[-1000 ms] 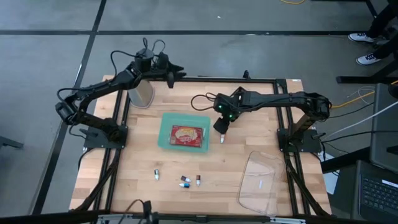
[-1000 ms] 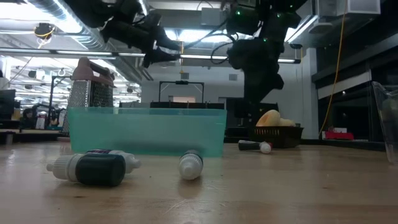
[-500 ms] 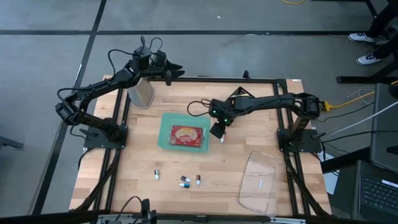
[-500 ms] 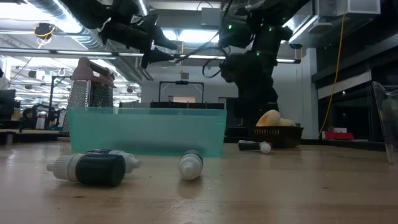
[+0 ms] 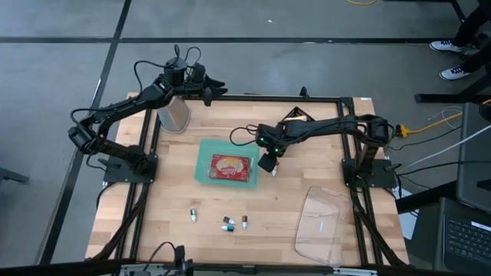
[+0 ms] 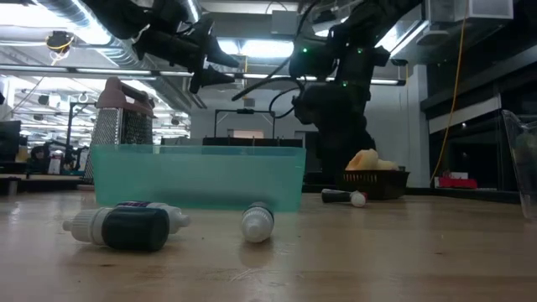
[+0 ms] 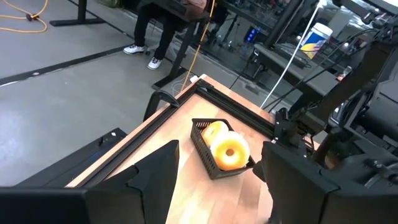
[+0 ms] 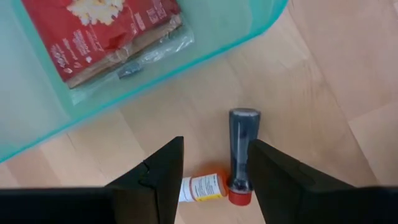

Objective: Pick & Place Food Item
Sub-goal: Put the black food coloring bottle into the transparent bin

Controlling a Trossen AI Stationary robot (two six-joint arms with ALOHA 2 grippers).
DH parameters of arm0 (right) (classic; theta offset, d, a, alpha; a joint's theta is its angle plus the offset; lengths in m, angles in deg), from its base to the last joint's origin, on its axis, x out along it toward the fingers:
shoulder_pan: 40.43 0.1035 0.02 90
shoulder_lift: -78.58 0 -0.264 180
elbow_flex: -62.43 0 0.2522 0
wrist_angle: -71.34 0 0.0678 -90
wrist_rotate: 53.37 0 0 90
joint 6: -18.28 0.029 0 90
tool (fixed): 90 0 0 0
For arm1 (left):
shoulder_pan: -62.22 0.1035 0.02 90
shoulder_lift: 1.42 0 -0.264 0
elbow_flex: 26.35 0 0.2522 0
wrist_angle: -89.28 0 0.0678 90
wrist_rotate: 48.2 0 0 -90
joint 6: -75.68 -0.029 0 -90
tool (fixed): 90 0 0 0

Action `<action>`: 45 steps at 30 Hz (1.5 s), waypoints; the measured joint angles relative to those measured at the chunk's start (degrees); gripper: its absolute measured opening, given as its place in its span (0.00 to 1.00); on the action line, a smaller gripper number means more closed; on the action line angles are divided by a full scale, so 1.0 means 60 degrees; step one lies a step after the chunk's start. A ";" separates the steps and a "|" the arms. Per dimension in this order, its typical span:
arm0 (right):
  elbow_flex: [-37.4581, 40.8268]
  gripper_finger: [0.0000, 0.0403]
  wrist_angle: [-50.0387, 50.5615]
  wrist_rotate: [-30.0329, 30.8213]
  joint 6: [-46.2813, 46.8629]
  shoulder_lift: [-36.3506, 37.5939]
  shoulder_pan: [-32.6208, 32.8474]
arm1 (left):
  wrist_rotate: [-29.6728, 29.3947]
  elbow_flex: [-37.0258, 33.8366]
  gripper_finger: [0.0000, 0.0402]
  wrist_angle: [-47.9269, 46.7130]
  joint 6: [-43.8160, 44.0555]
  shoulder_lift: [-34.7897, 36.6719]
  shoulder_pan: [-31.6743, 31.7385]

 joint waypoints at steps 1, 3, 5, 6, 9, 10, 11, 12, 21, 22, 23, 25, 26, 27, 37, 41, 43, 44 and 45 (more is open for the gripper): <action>0.0000 0.44 0.0007 -0.0003 0.0000 -0.0054 0.0000 | 0.0000 0.0000 0.56 -0.0025 0.0000 0.0000 0.0000; 0.0000 0.44 -0.0058 0.0000 0.0000 -0.0170 -0.0007 | 0.0000 0.0000 0.56 -0.0054 0.0000 0.0000 0.0000; 0.0000 0.44 -0.0089 0.0024 0.0000 -0.0202 -0.0007 | 0.0000 0.0000 0.56 -0.0054 0.0015 0.0000 -0.0004; 0.0000 0.44 -0.0130 0.0070 -0.0005 -0.0196 -0.0007 | 0.0000 0.0000 0.56 -0.0054 0.0015 0.0000 -0.0007; 0.0000 0.43 -0.0135 0.0325 0.0004 -0.0194 -0.0009 | 0.0000 0.0000 0.56 -0.0057 0.0086 0.0000 -0.0011; 0.0000 0.43 -0.0135 0.0328 -0.0001 -0.0194 -0.0021 | 0.0000 0.0000 0.56 -0.0057 0.0087 0.0000 -0.0011; 0.0023 0.42 -0.0190 0.0335 -0.0004 -0.0193 -0.0034 | 0.0000 0.0000 0.56 -0.0057 0.0091 0.0000 -0.0011; 0.0097 0.40 -0.0291 0.0351 0.0001 -0.0186 -0.0037 | 0.0000 0.0000 0.56 -0.0057 0.0091 0.0000 -0.0011; 0.1017 0.33 -0.1057 -0.0193 0.0729 -0.0183 -0.0098 | 0.0000 0.0000 0.56 -0.0061 0.0091 0.0000 -0.0011; 0.1020 0.33 -0.1146 -0.0209 0.0729 -0.0183 -0.0098 | 0.0000 0.0000 0.56 -0.0058 0.0092 0.0000 -0.0011; 0.1020 0.33 -0.1176 -0.0218 0.0725 -0.0183 -0.0098 | 0.0000 0.0000 0.56 -0.0061 0.0091 0.0000 -0.0011; 0.1030 0.33 -0.1128 -0.0192 0.0711 -0.0183 -0.0128 | 0.0000 0.0000 0.56 -0.0064 0.0098 0.0000 -0.0011; 0.1031 0.32 -0.1124 -0.0099 0.0708 -0.0183 -0.0141 | 0.0000 0.0000 0.56 -0.0068 0.0141 0.0000 -0.0011; 0.1031 0.32 -0.1131 -0.0016 0.0718 -0.0183 -0.0167 | 0.0000 0.0000 0.56 -0.0068 0.0166 0.0000 -0.0011; 0.1031 0.03 -0.1144 -0.0049 0.0719 -0.0176 -0.0386 | -0.0004 0.0000 0.56 -0.0079 0.0175 0.0000 -0.0011; 0.1030 0.05 -0.1151 -0.0232 0.0763 -0.0176 -0.0389 | -0.0004 0.0000 0.56 -0.0079 0.0175 0.0000 -0.0011; 0.0966 0.03 -0.1129 -0.0251 0.0790 -0.0175 -0.0386 | -0.0004 0.0000 0.56 -0.0076 0.0171 0.0000 -0.0011; 0.0893 0.02 -0.1129 -0.0263 0.0786 -0.0165 -0.0386 | -0.0004 0.0000 0.56 -0.0076 0.0171 0.0000 -0.0015; 0.0790 0.02 -0.1133 -0.0294 0.0756 -0.0149 -0.0390 | -0.0004 0.0000 0.56 -0.0076 0.0169 0.0000 -0.0011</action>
